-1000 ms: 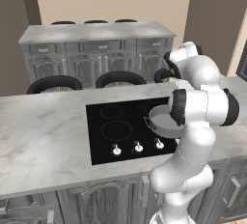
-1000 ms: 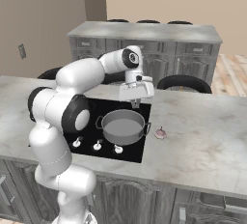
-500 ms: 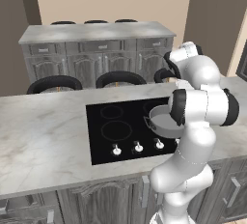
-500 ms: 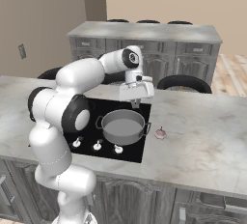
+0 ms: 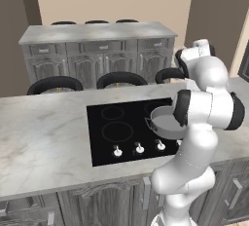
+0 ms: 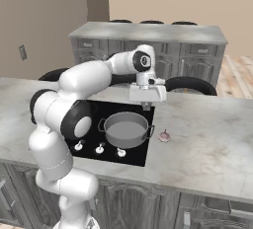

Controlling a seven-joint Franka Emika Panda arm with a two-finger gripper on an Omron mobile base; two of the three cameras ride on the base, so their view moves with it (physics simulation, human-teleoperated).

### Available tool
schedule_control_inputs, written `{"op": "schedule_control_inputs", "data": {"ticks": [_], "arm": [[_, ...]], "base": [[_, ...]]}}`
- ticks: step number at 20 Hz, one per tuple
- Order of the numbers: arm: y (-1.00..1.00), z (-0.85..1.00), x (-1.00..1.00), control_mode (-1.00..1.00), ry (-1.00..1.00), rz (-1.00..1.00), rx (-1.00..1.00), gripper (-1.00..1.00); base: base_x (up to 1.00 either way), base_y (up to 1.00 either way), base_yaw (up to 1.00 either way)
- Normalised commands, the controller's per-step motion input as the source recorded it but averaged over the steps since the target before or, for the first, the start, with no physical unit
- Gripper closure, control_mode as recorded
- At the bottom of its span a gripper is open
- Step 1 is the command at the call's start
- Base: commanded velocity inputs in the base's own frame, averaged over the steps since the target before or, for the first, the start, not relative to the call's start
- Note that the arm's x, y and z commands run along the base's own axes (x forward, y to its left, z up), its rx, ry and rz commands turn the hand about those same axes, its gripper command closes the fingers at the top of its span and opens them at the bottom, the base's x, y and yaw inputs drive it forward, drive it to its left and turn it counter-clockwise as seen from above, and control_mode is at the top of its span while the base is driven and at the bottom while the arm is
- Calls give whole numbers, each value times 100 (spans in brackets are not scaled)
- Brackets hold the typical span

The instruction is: Turn on the burner for the pot on the stove. Wait thirty seconds for the pot to heat up. Then add the garlic to the pot.

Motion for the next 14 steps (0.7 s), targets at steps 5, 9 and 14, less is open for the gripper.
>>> {"op": "schedule_control_inputs", "data": {"ticks": [5, 9, 14], "arm": [[-13, -18, -2, -100, -31, 0, 1, -100], [-38, -28, -13, -100, -34, 0, 4, -100], [-41, -27, -10, -100, -24, -8, 3, -100]], "base": [[0, 0, 0], [0, 0, 0], [0, 0, 0]]}}
